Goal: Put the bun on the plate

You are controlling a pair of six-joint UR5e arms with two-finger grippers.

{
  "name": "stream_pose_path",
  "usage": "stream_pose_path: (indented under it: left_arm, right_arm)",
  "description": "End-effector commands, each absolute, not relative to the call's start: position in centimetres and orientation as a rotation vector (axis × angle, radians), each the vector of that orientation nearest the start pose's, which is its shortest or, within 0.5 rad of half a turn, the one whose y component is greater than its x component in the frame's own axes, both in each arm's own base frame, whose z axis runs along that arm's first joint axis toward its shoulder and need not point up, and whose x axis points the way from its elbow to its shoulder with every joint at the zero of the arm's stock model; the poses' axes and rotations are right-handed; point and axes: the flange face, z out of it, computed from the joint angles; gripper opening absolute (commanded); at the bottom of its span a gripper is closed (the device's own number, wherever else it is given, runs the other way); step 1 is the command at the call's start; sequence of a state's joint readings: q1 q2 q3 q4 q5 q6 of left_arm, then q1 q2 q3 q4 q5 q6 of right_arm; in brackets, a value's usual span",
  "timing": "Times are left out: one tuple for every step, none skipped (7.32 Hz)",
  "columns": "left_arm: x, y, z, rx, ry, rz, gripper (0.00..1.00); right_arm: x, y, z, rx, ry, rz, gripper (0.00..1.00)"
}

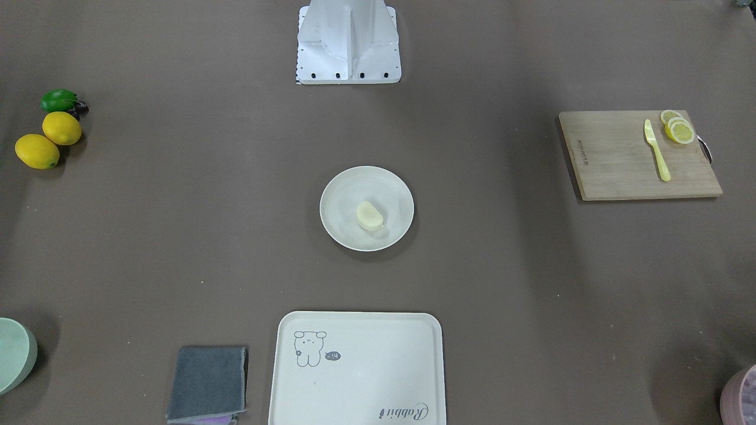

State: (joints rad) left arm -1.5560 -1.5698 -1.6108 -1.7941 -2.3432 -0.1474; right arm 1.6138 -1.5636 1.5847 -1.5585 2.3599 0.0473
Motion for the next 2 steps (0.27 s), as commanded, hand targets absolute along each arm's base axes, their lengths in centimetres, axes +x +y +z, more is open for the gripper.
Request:
stream_pose_path:
  left_arm:
    - [-5.53, -50.77, 61.57, 0.184, 0.785, -0.023, 0.99]
    - [-5.61, -50.76, 61.56, 0.186, 0.784, -0.024, 0.99]
  right_arm:
    - [8.37, -49.35, 64.70, 0.029, -0.792, 0.073, 1.00]
    - [8.37, -49.34, 64.72, 0.027, -0.792, 0.074, 1.00]
